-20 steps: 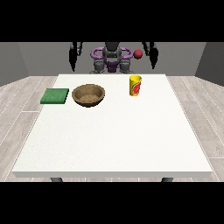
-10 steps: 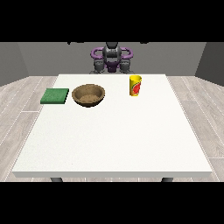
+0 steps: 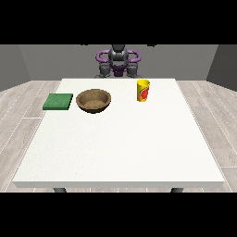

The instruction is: Pick the cup and pour the ball into the bowl, then pick the bowl and place it on the pad

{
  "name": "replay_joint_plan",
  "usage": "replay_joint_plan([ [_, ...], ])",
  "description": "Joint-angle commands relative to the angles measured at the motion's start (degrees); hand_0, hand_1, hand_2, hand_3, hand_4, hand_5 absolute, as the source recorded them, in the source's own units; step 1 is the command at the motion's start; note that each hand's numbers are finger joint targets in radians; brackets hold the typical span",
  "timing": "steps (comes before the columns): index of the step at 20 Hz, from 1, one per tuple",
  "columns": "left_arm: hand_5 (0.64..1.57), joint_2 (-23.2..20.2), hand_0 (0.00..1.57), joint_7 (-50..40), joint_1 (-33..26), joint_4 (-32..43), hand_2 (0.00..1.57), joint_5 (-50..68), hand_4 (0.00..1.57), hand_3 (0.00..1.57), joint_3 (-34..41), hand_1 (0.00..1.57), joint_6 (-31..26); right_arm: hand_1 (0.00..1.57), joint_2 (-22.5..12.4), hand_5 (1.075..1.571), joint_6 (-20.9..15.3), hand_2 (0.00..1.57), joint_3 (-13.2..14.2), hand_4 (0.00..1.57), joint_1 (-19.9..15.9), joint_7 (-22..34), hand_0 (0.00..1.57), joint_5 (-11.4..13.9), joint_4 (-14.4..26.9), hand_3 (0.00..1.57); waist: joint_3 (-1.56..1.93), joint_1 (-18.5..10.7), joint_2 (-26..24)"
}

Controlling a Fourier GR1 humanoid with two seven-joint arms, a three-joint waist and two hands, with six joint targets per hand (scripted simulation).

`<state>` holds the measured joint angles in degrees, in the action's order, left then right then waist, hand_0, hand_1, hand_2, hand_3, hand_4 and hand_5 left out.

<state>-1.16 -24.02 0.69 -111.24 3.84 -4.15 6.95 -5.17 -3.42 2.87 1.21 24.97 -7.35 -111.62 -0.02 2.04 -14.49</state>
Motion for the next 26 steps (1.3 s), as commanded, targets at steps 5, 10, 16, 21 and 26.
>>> replay_joint_plan([
  [5,1.537,1.13,0.0,18.39,4.25,7.4,0.0,-4.72,0.58,0.0,-1.89,0.0,0.23,0.0,1.29,1.551,2.17,0.0,1.29,0.73,-5.2,-14.56,0.0,0.26,5.33,0.22,0.02,-0.37,18.83],
  [10,1.487,-1.02,0.0,30.9,5.22,16.23,0.0,-4.61,0.55,0.0,2.62,0.0,-1.38,0.0,-0.16,1.543,5.02,0.0,4.69,0.69,-6.87,-19.89,0.0,-2.96,7.72,0.0,0.0,1.23,24.36],
  [16,1.48,-2.44,0.0,39.54,9.92,29.78,0.0,-2.64,0.31,0.0,7.35,0.0,-3.78,0.0,-2.39,1.553,9.17,0.0,8.27,0.68,-7.57,-25.36,0.0,-5.9,12.92,0.0,0.01,2.77,26.19],
  [21,1.442,-4.08,0.0,49.09,8.71,41.77,0.0,-2.35,0.0,0.0,9.85,0.0,-6.77,0.0,-3.74,1.558,11.33,0.0,8.49,0.66,-5.83,-26.22,0.0,-5.97,12.57,0.0,-0.01,3.67,25.88],
  [26,1.432,-2.01,0.0,50.35,14.86,49.99,0.0,-3.6,0.16,0.0,9.62,0.0,-4.8,0.0,-6.24,1.562,13.91,0.0,12.44,0.67,-7.59,-28.5,0.0,-8.12,21.67,0.0,0.01,3.2,23.1],
])
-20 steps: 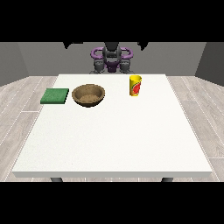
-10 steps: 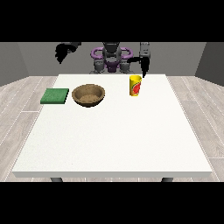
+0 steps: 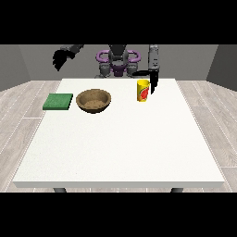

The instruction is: Pick the cup and pour the ball into the bowl, then pick the bowl and place it on the pad

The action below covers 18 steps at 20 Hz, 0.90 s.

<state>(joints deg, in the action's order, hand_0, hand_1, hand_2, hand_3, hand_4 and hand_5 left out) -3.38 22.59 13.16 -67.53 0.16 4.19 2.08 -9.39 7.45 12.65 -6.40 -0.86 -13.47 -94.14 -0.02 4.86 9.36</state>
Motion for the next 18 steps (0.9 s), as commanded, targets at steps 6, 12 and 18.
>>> replay_joint_plan([
  [6,1.435,-1.75,0.0,11.25,7.03,17.82,0.0,1.19,0.21,0.0,4.59,0.0,-1.91,0.0,-2.98,1.563,3.43,0.0,3.29,0.67,-2.45,-4.67,0.0,-1.45,6.87,0.0,-0.01,0.94,2.09],
  [12,1.538,0.33,0.92,17.34,8.11,26.01,1.32,-4.16,1.24,1.38,3.51,0.92,6.55,0.0,-5.0,1.569,2.44,0.0,3.2,0.66,-6.38,4.69,0.0,-4.55,1.83,0.0,-0.04,3.43,2.43],
  [18,1.457,-0.36,1.28,21.1,10.55,31.3,1.57,-5.05,1.37,1.57,6.48,1.28,14.17,0.0,-9.94,1.568,9.36,0.0,8.03,0.64,-4.94,2.33,0.0,-10.27,3.28,0.16,-0.02,6.58,3.98],
])
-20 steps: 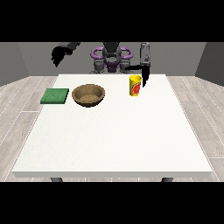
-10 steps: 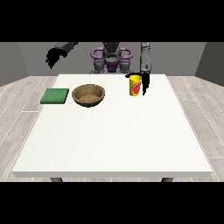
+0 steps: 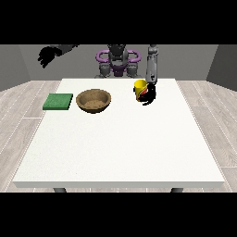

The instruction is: Pick the cup and pour the ball into the bowl, then pick the bowl and place it on the pad

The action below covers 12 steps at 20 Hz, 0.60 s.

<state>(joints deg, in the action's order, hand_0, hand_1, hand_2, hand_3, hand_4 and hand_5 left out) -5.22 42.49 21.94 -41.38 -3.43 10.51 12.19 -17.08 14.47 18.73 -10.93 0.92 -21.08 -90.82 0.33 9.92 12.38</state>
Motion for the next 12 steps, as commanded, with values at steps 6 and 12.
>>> replay_joint_plan([
  [6,1.432,3.87,1.27,-10.34,3.33,0.97,1.57,-9.11,1.4,1.57,-6.86,1.27,12.23,0.0,-6.45,1.567,4.13,0.0,5.58,0.64,-0.19,3.31,0.0,-4.2,8.89,0.29,-0.28,-2.0,-8.38],
  [12,1.525,0.35,1.34,-26.33,10.23,1.17,1.57,-26.59,1.41,1.57,-18.1,1.34,21.89,0.0,-4.76,1.562,3.45,0.0,3.97,0.63,1.36,2.55,0.0,-1.39,13.63,0.25,0.01,-3.55,-14.72],
])
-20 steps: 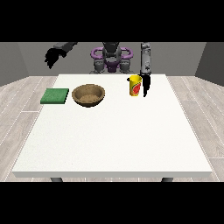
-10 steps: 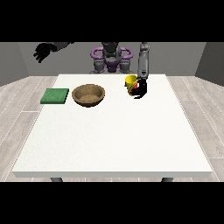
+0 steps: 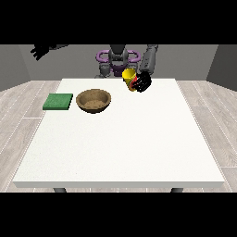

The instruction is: Pick the cup and pour the ball into the bowl, then pick the bowl and place it on the pad

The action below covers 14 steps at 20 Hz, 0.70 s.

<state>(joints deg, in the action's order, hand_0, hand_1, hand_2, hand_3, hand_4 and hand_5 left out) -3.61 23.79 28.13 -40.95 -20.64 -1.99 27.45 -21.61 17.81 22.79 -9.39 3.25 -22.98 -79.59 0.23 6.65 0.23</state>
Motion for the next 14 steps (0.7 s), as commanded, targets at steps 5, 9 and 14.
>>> replay_joint_plan([
  [5,1.535,-0.46,1.36,-21.86,7.88,7.59,1.57,-25.47,1.46,1.57,-15.04,1.36,11.56,0.0,-0.04,1.559,1.56,0.0,-0.16,0.67,0.54,-0.63,0.0,0.45,5.24,0.1,0.05,0.0,-4.09],
  [9,1.535,3.46,1.36,-34.07,15.16,8.14,1.57,-31.68,1.46,1.57,-18.91,1.36,6.39,0.0,-1.4,1.559,3.7,0.0,1.19,0.69,0.9,-3.38,0.0,0.78,10.38,0.07,-0.1,-2.36,-4.85],
  [14,1.529,3.54,1.36,-44.95,24.17,11.7,1.57,-39.12,1.47,1.57,-21.76,1.36,0.8,0.0,-1.76,1.558,5.75,0.0,0.6,0.69,-0.65,-1.84,0.0,-0.8,11.44,0.0,-0.13,1.16,-4.42],
])
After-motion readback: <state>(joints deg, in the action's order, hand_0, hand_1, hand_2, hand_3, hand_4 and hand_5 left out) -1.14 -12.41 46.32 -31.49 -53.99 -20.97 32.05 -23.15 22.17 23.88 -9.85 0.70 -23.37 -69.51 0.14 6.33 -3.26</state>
